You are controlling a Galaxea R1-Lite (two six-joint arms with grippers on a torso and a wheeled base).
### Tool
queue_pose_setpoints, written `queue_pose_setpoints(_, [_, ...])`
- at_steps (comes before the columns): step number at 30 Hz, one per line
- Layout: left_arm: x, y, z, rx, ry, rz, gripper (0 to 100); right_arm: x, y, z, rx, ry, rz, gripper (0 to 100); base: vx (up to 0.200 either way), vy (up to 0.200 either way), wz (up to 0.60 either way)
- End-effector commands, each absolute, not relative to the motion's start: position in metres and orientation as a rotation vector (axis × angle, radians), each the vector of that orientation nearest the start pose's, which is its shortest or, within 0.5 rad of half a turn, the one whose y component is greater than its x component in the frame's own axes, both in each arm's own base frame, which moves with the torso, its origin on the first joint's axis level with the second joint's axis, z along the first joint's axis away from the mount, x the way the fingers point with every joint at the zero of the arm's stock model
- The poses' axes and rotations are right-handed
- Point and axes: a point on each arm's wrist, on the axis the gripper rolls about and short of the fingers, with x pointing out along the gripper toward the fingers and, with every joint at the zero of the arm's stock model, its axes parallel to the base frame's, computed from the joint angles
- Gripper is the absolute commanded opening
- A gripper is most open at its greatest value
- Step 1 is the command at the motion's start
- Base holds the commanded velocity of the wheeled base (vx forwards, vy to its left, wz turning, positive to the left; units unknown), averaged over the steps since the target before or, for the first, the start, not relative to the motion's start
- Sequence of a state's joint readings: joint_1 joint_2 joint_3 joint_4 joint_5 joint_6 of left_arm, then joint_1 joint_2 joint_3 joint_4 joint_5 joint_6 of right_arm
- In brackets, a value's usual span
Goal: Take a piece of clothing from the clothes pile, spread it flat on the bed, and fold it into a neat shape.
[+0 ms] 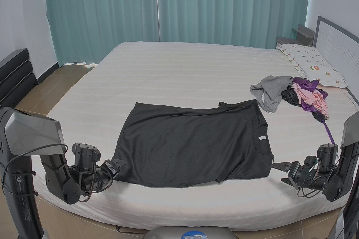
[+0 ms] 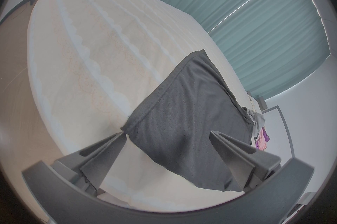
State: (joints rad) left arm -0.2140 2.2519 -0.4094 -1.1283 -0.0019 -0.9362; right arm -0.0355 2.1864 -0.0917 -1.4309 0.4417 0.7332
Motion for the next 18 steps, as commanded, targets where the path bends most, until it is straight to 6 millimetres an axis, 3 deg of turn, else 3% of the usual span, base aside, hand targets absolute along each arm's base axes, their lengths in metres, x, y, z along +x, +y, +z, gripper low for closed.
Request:
queue_pose_setpoints(1, [0.290,-0.061,-0.030,-0.795,0.754,0.155,0,0.231,0.003,-0.008,0.854,0.777,0.139,100,0.000,0.000,0.00])
queue_pose_setpoints(7, [0.292,-0.059,-0.028,-0.797,0.739,0.157,0,0.236,0.003,-0.009,0.849,0.770,0.143,100,0.000,0.000,0.00])
queue_pose_setpoints(18, [0.297,-0.054,-0.016,-0.829,0.611,0.138,0,0.261,0.007,-0.031,0.830,0.768,0.120,100,0.000,0.000,0.00])
